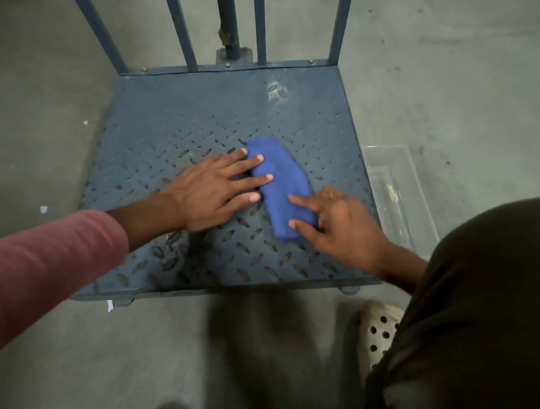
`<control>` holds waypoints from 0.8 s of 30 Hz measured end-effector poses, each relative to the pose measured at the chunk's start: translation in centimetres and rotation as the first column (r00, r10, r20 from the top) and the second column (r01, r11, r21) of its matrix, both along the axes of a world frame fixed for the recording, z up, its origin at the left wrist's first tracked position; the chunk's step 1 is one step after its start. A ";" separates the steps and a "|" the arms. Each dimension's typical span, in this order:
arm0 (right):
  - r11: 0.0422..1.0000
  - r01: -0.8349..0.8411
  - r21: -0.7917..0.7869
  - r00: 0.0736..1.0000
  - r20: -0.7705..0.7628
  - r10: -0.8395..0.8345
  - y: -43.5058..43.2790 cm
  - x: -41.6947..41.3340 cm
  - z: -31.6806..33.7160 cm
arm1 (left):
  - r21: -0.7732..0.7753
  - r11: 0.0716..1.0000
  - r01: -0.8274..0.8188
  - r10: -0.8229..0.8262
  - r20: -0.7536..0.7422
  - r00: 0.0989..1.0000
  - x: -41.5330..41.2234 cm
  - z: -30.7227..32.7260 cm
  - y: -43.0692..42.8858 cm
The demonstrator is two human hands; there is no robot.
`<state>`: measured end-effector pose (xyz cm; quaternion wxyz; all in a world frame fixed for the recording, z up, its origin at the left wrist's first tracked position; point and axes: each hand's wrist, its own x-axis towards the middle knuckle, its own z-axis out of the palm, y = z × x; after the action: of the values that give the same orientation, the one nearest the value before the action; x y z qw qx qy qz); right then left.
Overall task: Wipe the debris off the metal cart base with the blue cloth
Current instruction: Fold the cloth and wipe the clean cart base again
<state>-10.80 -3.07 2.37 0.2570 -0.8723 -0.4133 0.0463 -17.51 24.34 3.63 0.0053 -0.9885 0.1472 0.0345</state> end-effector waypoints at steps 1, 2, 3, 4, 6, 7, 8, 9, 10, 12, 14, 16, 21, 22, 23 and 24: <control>1.000 -0.007 0.011 1.000 -0.021 0.007 -0.7 -0.9 0.1 | -0.065 0.997 -0.051 0.050 -0.026 0.998 0.6 0.1 -1.4; 1.000 -0.008 0.023 0.999 -0.051 0.009 -1.3 -1.3 0.3 | -0.100 0.990 -0.101 0.094 -0.070 0.993 1.1 0.2 -2.8; 0.999 0.007 0.045 0.998 -0.069 -0.004 -1.8 -1.2 0.4 | -0.091 0.987 -0.135 0.124 -0.111 0.986 1.4 0.2 -4.3; 0.996 0.032 0.081 0.998 -0.055 -0.028 -2.1 -0.8 0.6 | -0.061 0.986 -0.155 0.147 -0.121 0.982 1.4 0.1 -5.5; 0.984 0.089 0.157 0.991 0.080 -0.102 -2.2 0.6 1.0 | -0.020 0.983 -0.181 0.179 -0.061 0.982 0.7 0.1 -7.3; 0.980 0.099 0.175 0.977 0.167 -0.129 -2.1 1.3 1.2 | -0.019 0.983 -0.182 0.183 0.010 0.983 0.3 0.1 -7.8; 0.979 0.093 0.183 0.962 0.236 -0.136 -1.8 2.1 1.4 | -0.010 0.986 -0.164 0.164 0.089 0.982 -0.1 0.1 -8.1; 0.980 0.076 0.185 0.955 0.269 -0.125 -1.5 2.9 1.5 | 0.009 0.992 -0.127 0.124 0.155 0.980 -0.5 0.1 -8.3; 0.980 0.077 0.182 0.959 0.257 -0.123 -1.1 3.7 1.9 | 0.029 0.997 -0.076 0.069 0.198 0.978 -1.0 0.0 -8.6; 0.973 0.191 0.128 0.971 0.119 -0.206 0.1 5.5 2.7 | 0.051 0.999 0.020 -0.031 0.217 0.976 -1.9 -0.3 -9.2; 0.945 0.322 -0.061 0.938 -0.115 -0.327 1.7 7.1 3.4 | 0.039 0.999 0.035 -0.041 0.174 0.984 -2.8 -0.7 -9.8; 0.918 0.353 -0.183 0.845 -0.359 -0.397 3.3 8.2 3.3 | 0.018 1.000 -0.006 0.003 0.150 0.989 -3.2 -1.1 -10.4; 0.890 0.455 -0.030 0.717 -0.581 -0.386 4.0 9.3 2.6 | 0.047 0.998 0.031 -0.042 0.234 0.971 -2.0 -0.7 -11.8; 0.887 0.461 0.003 0.713 -0.596 -0.369 3.5 9.6 2.6 | 0.049 0.997 0.054 -0.065 0.259 0.964 -1.5 -0.5 -12.1; 0.885 0.465 0.035 0.710 -0.612 -0.348 2.8 9.8 2.8 | 0.051 0.995 0.087 -0.099 0.302 0.948 -0.9 -0.6 -12.3; 0.879 0.471 0.070 0.698 -0.638 -0.324 2.0 10.1 3.0 | 0.056 0.993 0.106 -0.119 0.341 0.932 -0.3 -0.8 -12.6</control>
<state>-0.70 -1.10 5.35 0.4782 -0.8431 -0.1109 0.2197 -17.76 11.73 2.85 0.0511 -0.9689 0.1999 -0.1364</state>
